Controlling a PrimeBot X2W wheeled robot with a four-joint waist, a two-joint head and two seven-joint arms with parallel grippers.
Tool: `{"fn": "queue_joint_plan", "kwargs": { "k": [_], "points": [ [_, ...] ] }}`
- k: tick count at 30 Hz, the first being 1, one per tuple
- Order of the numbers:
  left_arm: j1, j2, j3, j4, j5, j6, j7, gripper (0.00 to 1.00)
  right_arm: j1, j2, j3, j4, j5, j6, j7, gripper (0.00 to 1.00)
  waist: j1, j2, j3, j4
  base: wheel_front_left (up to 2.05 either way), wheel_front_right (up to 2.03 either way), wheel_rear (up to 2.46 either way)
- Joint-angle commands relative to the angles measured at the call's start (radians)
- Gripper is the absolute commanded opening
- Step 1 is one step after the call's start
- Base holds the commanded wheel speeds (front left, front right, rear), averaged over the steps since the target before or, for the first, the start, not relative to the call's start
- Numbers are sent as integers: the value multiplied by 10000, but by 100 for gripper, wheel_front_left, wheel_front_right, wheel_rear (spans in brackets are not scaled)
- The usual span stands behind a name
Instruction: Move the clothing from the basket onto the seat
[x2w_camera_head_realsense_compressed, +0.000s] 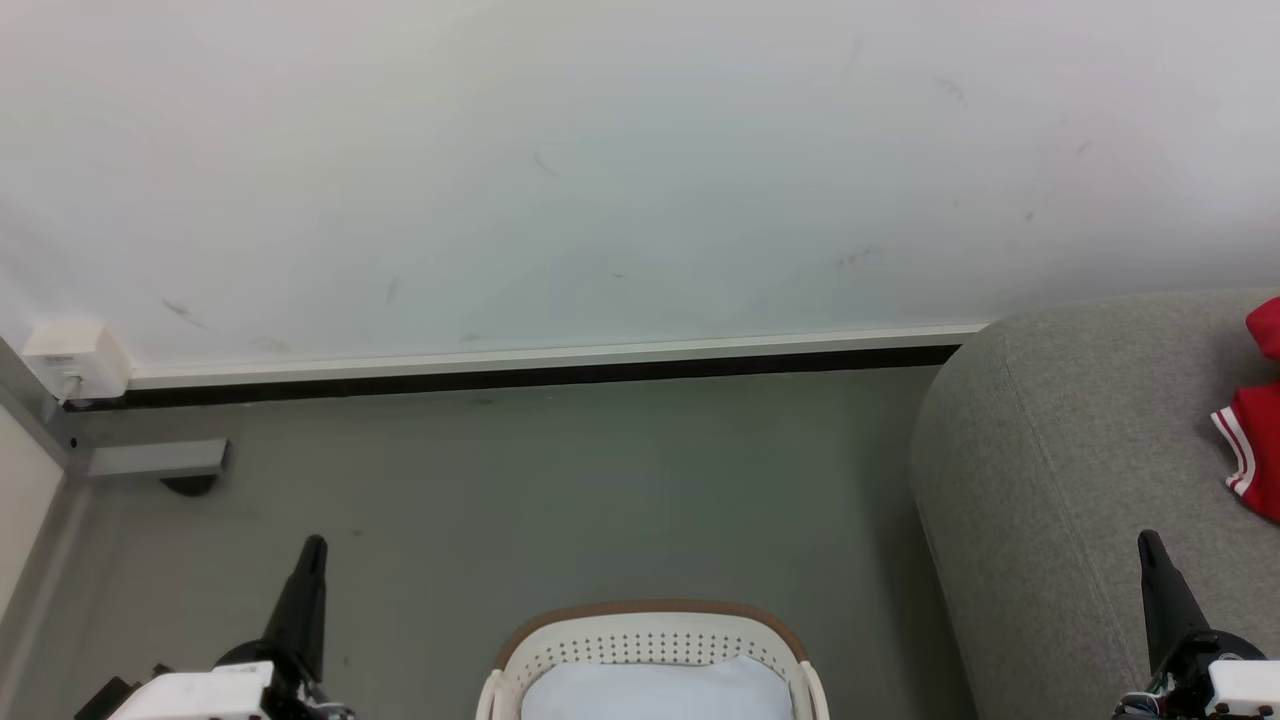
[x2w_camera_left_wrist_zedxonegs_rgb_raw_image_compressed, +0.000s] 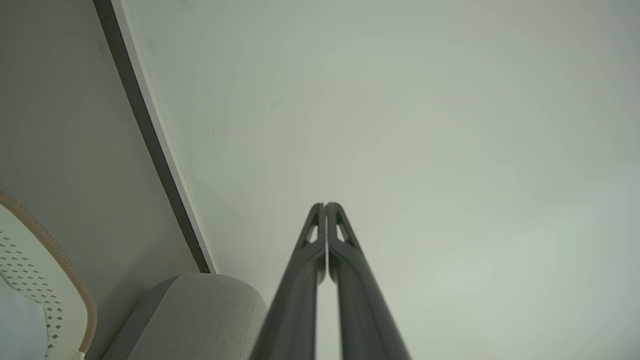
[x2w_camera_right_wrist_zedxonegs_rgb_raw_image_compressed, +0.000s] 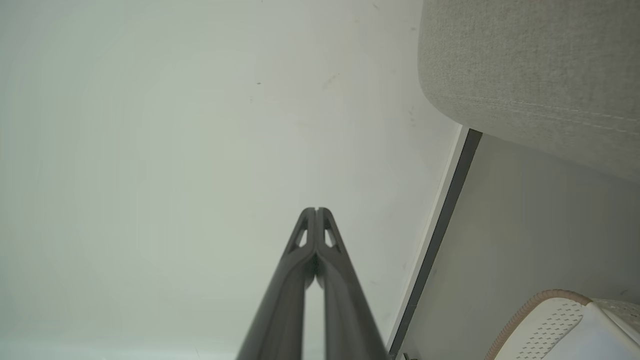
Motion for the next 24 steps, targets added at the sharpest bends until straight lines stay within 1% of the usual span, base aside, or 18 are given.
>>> {"fn": "queue_joint_plan", "kwargs": {
  "k": [1,24],
  "points": [
    [-91,68,2,-27,-138,-45,40,0,-113,0,-27,-4,-56,-21,20,0,0,0,0,0,0,0,0],
    [-91,68,-1,-28,-139,-45,41,0,-117,28,-63,0,-74,-21,59,0,0,0,0,0,0,0,0]
  ]
}}
